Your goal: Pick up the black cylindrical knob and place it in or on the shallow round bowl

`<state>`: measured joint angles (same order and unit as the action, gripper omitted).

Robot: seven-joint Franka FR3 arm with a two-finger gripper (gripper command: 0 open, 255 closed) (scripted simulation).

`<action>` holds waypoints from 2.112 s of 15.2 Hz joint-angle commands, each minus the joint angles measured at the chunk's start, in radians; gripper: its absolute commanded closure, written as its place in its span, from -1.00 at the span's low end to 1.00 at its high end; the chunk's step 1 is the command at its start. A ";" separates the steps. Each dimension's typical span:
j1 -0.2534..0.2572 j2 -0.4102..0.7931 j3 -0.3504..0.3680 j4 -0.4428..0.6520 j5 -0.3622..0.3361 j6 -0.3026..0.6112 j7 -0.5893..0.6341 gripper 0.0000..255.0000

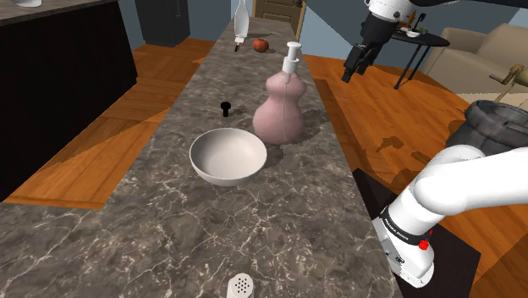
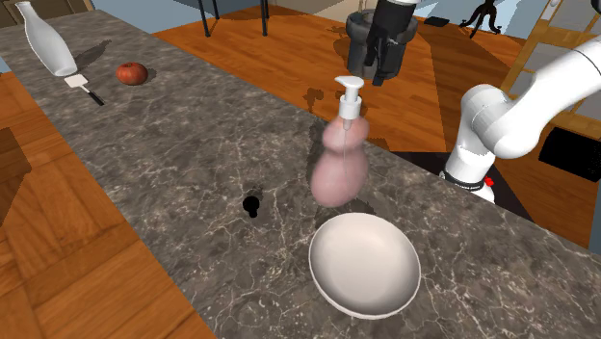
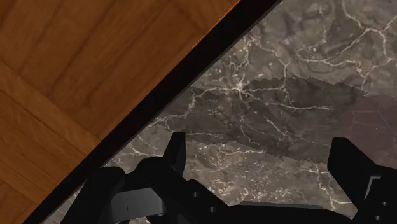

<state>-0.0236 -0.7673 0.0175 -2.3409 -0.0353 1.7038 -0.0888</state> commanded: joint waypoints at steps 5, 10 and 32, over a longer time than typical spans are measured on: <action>0.020 0.126 0.052 0.044 0.028 0.063 0.054 -1.00; 0.039 0.294 0.114 0.126 0.048 0.128 0.118 -1.00; 0.180 1.146 0.280 0.863 -0.083 0.134 0.400 -1.00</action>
<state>0.1411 0.3236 0.2974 -1.5244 -0.1041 1.9867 0.2991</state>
